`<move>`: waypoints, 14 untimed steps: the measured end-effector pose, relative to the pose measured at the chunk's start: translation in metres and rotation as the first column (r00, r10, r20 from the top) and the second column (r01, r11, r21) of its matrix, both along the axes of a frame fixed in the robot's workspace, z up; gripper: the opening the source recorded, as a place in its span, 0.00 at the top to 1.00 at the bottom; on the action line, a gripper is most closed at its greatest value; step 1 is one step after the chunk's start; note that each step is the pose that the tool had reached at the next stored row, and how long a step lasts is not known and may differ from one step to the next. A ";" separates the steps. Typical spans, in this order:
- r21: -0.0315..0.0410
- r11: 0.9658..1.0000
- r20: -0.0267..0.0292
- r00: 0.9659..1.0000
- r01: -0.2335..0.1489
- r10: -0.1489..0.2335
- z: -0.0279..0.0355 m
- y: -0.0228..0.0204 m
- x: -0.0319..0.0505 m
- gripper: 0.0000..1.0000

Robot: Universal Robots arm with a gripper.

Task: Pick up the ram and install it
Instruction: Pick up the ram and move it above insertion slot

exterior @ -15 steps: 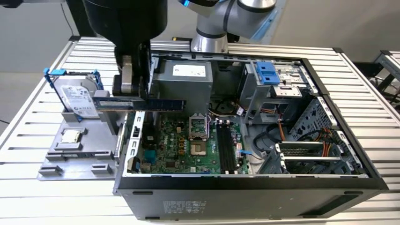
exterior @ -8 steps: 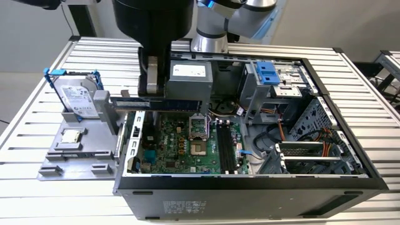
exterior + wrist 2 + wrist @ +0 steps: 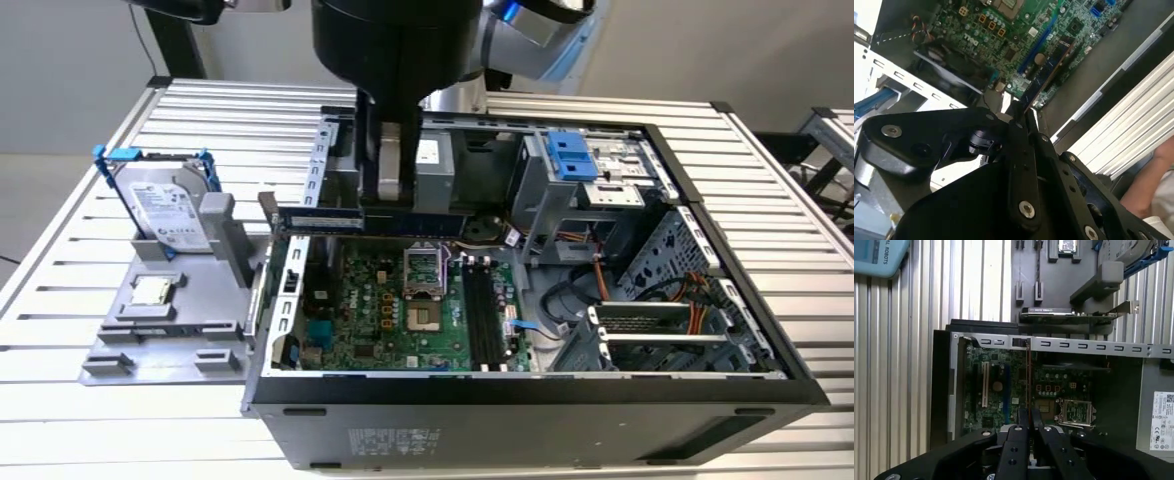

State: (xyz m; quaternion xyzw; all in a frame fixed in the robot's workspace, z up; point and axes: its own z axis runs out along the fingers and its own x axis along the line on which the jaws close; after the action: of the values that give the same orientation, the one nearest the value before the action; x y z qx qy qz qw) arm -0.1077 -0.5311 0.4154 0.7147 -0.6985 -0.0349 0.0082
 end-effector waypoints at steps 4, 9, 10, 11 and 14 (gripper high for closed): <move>0.001 1.000 0.000 1.000 0.000 0.000 0.0000 0.0000 0.0146 1.00; 0.001 1.000 0.000 1.000 0.000 0.000 0.0000 0.0000 0.0340 1.00; 0.001 1.000 0.001 1.000 0.000 0.000 0.0000 0.0000 0.0376 1.00; 0.001 1.000 0.003 1.000 0.000 0.000 0.0000 0.0000 0.0413 1.00; 0.001 1.000 0.011 1.000 0.000 0.000 0.0001 0.0000 0.0502 1.00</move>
State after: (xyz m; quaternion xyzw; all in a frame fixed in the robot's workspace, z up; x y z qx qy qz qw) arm -0.0576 -0.5311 0.4155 0.7150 -0.6984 -0.0313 0.0039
